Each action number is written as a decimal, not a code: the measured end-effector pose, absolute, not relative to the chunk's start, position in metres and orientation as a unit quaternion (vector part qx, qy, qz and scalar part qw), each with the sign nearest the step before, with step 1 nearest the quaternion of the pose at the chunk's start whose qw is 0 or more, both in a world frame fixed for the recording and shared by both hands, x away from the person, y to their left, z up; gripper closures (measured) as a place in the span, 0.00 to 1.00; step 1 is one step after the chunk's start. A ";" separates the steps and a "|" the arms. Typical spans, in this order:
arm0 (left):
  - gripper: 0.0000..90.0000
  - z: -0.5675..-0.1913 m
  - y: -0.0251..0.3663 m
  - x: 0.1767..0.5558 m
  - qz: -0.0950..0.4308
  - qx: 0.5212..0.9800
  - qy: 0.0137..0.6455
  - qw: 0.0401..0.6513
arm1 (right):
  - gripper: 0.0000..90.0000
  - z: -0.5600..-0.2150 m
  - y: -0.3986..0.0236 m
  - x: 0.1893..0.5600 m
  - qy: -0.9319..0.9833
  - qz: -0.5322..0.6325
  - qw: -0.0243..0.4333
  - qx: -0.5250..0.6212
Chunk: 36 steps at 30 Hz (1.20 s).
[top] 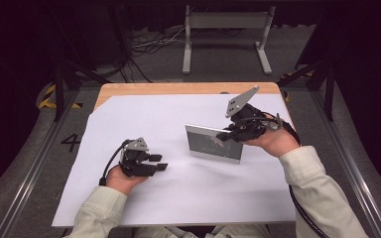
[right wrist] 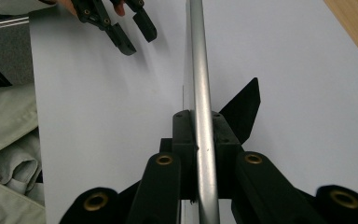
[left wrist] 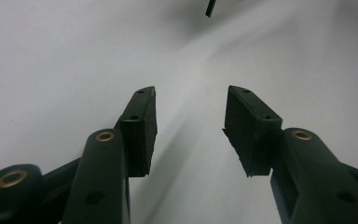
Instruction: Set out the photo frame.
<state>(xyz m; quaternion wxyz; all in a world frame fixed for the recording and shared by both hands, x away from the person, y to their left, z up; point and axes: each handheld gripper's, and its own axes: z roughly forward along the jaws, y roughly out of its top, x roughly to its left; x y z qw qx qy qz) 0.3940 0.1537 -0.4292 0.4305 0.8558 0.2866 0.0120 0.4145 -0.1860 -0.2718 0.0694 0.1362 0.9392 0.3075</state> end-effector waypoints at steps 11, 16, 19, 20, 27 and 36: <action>0.60 -0.431 0.163 0.389 0.011 0.850 0.303 0.430 | 0.93 -0.281 -0.175 0.429 0.943 0.308 0.048 0.115; 0.60 -0.432 0.166 0.387 0.011 0.851 0.305 0.428 | 0.93 -0.288 -0.169 0.432 0.945 0.308 0.039 0.103; 0.60 -0.433 0.168 0.386 0.011 0.850 0.308 0.428 | 0.93 -0.291 -0.166 0.434 0.946 0.307 0.036 0.097; 0.60 -0.433 0.168 0.386 0.011 0.850 0.308 0.428 | 0.93 -0.291 -0.166 0.434 0.946 0.307 0.036 0.097; 0.60 -0.434 0.172 0.383 0.012 0.848 0.314 0.427 | 0.93 -0.296 -0.161 0.439 0.947 0.308 0.028 0.081; 0.60 -0.433 0.174 0.382 0.013 0.847 0.316 0.427 | 0.93 -0.303 -0.154 0.440 0.949 0.308 0.012 0.061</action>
